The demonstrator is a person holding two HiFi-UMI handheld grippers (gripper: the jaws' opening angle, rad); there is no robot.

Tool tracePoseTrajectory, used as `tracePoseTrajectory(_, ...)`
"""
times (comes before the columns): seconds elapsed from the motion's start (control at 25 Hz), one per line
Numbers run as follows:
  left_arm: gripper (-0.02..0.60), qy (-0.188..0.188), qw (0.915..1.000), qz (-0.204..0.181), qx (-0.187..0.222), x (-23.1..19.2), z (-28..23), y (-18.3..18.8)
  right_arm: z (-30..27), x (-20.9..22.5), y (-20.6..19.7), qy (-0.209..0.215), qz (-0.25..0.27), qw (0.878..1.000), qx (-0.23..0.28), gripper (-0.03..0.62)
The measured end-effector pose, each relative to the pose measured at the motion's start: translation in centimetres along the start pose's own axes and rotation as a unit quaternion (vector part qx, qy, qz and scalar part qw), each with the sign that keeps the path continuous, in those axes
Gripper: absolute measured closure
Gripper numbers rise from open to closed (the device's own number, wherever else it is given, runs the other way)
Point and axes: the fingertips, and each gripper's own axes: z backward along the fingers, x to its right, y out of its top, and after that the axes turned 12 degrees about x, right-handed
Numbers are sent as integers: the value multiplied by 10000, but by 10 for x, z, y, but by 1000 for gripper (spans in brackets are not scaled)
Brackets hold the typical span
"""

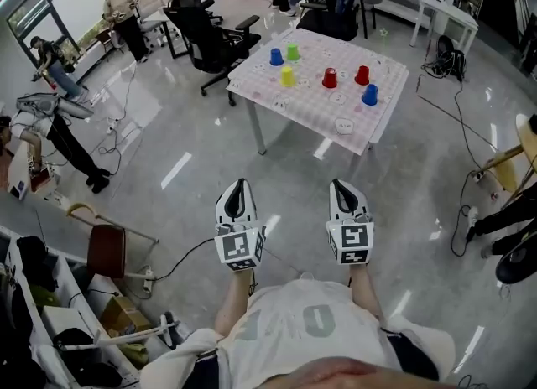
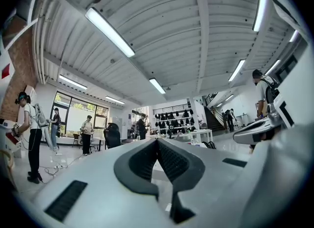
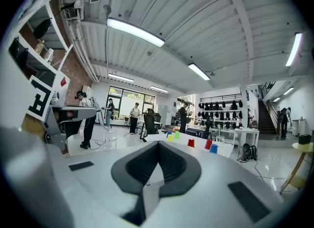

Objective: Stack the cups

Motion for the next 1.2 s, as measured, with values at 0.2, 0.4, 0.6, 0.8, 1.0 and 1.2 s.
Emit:
tracePoseTrajectory(0.2, 555, -44, 10000, -11, -56, 0, -2, -5, 2, 3, 0, -2, -157, 9999, 52, 566)
tracePoseTrajectory(0.4, 555, -48, 10000, 32, -60, 2, -2, -9, 6, 5, -7, 35, -38, 10000, -79, 565)
tracePoseTrajectory(0.6, 555, 57, 9999, 131, -70, 2, -21, -24, -6, 12, -14, 224, -24, 9996, -155, 565)
tracePoseTrajectory(0.8, 555, 45, 9999, 101, 18, -4, -64, -39, -37, 27, -20, 292, 62, 9994, -162, 565)
tracePoseTrajectory(1.0, 555, -11, 9998, 179, 26, -10, -115, -56, -72, 47, -26, 234, 127, 9993, -271, 565)
tracePoseTrajectory(1.2, 555, -71, 9997, 223, 94, -24, -183, -63, -132, 64, -23, 218, 119, 9992, -305, 565)
